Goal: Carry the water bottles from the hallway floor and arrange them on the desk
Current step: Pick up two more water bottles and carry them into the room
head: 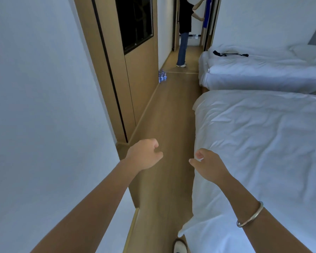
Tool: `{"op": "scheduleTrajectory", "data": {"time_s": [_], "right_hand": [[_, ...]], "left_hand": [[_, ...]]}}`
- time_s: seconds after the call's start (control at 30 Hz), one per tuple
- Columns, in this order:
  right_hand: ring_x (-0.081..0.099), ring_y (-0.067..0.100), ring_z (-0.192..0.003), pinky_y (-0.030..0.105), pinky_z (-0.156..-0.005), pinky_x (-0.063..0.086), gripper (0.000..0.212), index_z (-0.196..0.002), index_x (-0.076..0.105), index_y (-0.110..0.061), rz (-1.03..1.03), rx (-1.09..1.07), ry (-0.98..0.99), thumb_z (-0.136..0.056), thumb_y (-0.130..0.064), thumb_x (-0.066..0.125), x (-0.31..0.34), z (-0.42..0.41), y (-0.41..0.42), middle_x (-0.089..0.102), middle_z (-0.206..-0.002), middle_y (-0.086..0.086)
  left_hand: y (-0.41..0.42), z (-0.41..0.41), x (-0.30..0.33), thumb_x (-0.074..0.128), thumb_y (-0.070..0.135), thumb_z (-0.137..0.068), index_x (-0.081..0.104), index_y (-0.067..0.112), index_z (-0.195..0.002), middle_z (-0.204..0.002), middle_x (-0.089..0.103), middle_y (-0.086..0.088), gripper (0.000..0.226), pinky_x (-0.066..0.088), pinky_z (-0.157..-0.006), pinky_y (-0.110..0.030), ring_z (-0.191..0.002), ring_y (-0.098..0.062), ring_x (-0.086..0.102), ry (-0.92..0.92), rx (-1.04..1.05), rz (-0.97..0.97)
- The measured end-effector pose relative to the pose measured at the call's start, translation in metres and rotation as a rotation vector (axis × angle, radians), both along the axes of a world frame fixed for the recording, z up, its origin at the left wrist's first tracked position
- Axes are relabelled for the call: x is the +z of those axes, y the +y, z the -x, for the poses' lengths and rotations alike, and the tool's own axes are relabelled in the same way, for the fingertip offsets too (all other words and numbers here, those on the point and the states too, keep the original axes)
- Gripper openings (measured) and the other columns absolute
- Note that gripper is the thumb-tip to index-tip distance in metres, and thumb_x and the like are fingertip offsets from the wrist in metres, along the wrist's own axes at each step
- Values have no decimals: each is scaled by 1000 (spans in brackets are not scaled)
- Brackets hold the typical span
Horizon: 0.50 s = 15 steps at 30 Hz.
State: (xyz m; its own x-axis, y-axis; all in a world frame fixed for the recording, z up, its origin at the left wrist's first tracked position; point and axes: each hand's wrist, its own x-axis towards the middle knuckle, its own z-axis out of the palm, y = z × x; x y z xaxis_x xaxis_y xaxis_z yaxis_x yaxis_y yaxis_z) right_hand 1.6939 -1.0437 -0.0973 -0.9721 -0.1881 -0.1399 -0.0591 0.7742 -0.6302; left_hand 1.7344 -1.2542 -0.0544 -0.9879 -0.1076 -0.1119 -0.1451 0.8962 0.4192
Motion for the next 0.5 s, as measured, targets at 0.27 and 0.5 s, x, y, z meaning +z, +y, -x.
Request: {"op": "scheduleTrajectory", "data": {"time_s": [0.27, 0.5], "right_hand": [[53, 14, -100, 28, -88, 44, 26, -108, 53, -18, -15, 2, -22, -90, -36, 51, 4, 168, -2, 57, -121, 2], [52, 17, -116, 28, -95, 39, 45, -130, 49, -16, 10, 31, -80, -89, -33, 54, 2, 271, -22, 54, -129, 1]], "left_hand": [[-3, 167, 12, 49, 40, -90, 47, 21, -131, -124, 57, 3, 44, 45, -84, -31, -109, -17, 56, -20, 32, 14], [-20, 263, 1, 49, 40, -90, 45, 21, -132, -119, 60, 3, 46, 47, -84, -31, -104, -17, 57, -41, 74, -9]]}}
